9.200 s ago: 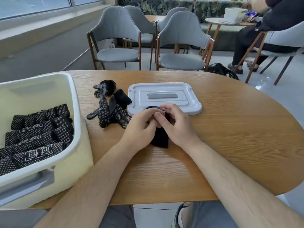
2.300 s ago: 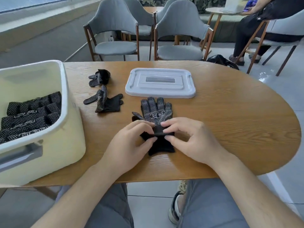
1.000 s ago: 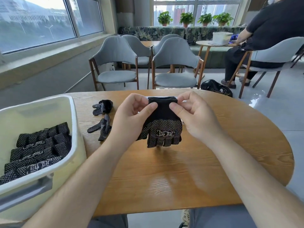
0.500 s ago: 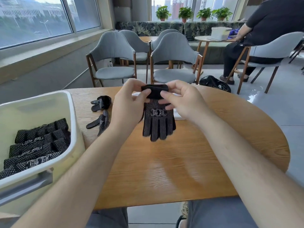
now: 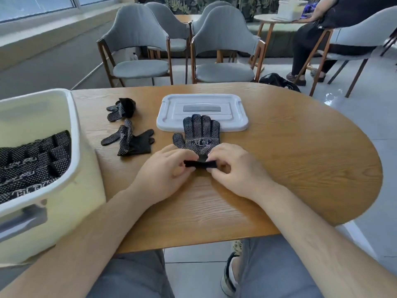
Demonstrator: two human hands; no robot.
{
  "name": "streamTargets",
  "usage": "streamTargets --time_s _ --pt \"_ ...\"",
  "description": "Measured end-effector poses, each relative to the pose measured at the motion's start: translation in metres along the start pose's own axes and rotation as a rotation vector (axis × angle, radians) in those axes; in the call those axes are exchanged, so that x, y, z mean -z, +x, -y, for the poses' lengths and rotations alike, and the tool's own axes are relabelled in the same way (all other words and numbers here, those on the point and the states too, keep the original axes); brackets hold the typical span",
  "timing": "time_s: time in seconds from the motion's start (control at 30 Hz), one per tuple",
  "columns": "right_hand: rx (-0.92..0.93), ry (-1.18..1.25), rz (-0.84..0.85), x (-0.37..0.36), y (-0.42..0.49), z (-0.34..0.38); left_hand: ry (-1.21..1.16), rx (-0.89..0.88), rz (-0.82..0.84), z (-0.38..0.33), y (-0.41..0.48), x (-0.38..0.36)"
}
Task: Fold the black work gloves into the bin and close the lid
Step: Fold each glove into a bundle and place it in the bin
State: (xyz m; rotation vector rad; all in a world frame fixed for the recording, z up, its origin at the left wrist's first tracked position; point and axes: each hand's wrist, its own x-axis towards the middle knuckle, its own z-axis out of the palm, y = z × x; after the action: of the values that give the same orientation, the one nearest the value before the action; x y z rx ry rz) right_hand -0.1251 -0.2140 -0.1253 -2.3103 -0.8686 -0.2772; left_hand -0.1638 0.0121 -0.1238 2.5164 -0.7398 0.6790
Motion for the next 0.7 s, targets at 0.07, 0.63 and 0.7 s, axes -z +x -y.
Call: streamTargets --time_s 0.07,0.63,0.7 --pt "0.016 0.002 0.001 0.003 -0.009 0.003 -0.022 -0.062 0.001 -0.003 -0.004 0.002" --pt "0.03 0.008 0.065 0.009 0.034 0.029 -0.214 0.767 -0.241 0.011 0.029 -0.005" --pt "0.041 -0.046 0.098 -0.004 0.048 0.035 -0.187 0.772 -0.253 0.015 0.031 -0.009"
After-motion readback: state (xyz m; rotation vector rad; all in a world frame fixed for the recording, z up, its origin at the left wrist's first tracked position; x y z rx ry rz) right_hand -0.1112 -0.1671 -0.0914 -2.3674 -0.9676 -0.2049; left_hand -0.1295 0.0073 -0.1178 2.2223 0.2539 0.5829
